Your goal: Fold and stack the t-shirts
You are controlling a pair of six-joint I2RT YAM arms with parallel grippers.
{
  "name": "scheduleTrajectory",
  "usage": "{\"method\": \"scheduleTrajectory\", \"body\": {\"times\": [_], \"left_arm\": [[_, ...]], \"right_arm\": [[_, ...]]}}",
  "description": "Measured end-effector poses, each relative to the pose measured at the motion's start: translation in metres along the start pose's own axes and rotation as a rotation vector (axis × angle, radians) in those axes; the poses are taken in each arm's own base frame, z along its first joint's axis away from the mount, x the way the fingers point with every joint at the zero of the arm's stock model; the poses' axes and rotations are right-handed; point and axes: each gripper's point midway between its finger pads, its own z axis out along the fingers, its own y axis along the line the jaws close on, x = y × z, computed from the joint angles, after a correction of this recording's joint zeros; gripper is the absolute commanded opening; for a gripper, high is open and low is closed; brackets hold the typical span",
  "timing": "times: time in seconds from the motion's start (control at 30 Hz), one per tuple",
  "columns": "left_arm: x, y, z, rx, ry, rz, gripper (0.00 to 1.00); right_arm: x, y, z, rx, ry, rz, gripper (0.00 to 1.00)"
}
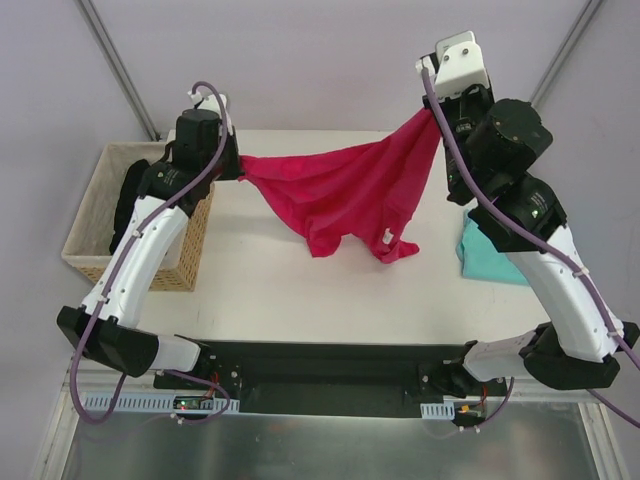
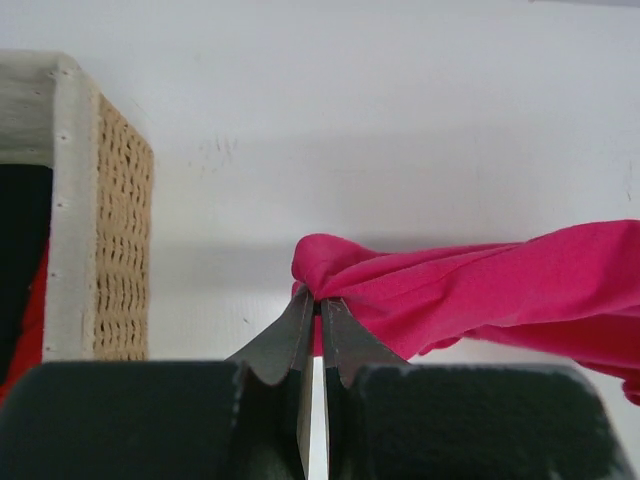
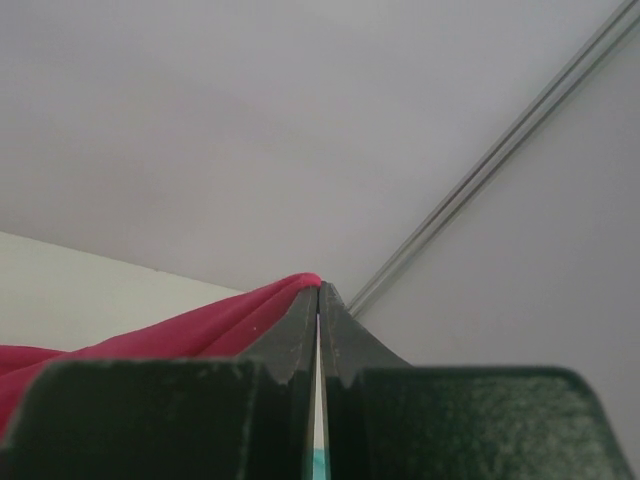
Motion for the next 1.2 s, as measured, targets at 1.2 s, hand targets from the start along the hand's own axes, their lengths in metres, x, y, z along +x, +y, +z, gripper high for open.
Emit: {"method": "scheduleTrajectory", "body": {"times": [1.2], "left_arm": [[-0.075, 0.073, -0.04, -0.183, -0.211, -0.091, 0.0]], "right_arm": [[-0.021, -0.022, 0.001, 0.041, -0.044, -0.1, 0.01]]}}
